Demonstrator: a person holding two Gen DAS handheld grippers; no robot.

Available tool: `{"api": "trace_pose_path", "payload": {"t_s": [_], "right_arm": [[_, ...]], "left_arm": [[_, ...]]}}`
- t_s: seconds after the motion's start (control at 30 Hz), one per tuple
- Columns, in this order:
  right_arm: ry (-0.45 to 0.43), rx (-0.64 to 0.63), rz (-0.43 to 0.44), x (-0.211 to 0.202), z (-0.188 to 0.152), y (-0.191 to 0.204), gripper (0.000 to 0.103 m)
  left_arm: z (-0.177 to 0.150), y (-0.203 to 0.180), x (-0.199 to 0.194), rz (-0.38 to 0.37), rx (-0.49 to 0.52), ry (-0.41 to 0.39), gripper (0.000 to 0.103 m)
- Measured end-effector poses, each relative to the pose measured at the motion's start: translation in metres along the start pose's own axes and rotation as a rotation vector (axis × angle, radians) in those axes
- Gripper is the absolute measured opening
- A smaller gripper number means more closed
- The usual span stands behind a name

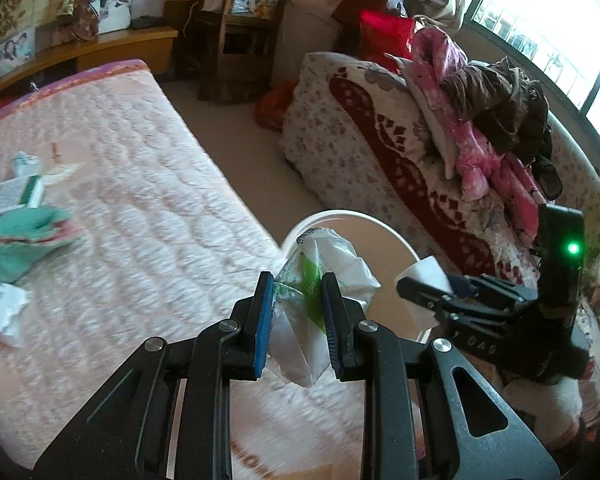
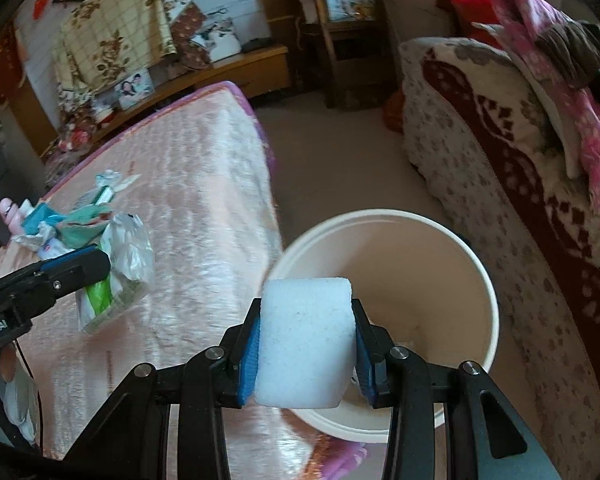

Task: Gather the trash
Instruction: 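Carry the bag and sponge to the bucket and open both tools, then move both open tools back over the bed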

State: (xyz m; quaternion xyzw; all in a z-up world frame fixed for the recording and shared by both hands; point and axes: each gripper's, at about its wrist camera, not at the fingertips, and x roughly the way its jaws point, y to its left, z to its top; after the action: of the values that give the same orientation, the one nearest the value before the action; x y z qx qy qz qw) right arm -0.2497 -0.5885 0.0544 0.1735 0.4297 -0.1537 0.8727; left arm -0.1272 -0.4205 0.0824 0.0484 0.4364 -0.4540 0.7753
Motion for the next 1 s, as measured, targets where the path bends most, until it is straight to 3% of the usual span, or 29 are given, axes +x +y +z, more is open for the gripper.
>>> {"api": "trace_pose_path", "payload": {"t_s": [0.2, 0.3, 0.37, 0.43, 0.47, 0.77, 1.0], "right_arm": [[0.007, 0.032, -0.042, 0.009, -0.001, -0.021, 0.038], [0.006, 0.047, -0.065, 0.011, 0.0, -0.031, 0.038], [-0.001, 0.061, -0.078, 0.011, 0.001, -0.036, 0.049], [-0.004, 0.073, -0.091, 0.012, 0.0, -0.041, 0.06], [-0.005, 0.081, -0.095, 0.012, 0.0, -0.043, 0.067], [0.009, 0.071, -0.063, 0.018, -0.009, -0.033, 0.067], [0.006, 0.037, -0.053, 0.017, -0.007, -0.011, 0.067]], "left_arm": [[0.008, -0.014, 0.02, -0.065, -0.035, -0.001, 0.023], [0.012, -0.02, 0.027, -0.095, -0.042, -0.004, 0.029], [0.013, -0.021, 0.03, -0.116, -0.052, -0.003, 0.054], [0.013, -0.02, 0.029, -0.135, -0.063, -0.01, 0.059], [0.013, -0.02, 0.027, -0.124, -0.054, -0.012, 0.059], [0.001, -0.01, 0.011, 0.03, 0.013, -0.043, 0.059], [-0.008, 0.004, -0.003, 0.105, 0.022, -0.068, 0.059]]}}
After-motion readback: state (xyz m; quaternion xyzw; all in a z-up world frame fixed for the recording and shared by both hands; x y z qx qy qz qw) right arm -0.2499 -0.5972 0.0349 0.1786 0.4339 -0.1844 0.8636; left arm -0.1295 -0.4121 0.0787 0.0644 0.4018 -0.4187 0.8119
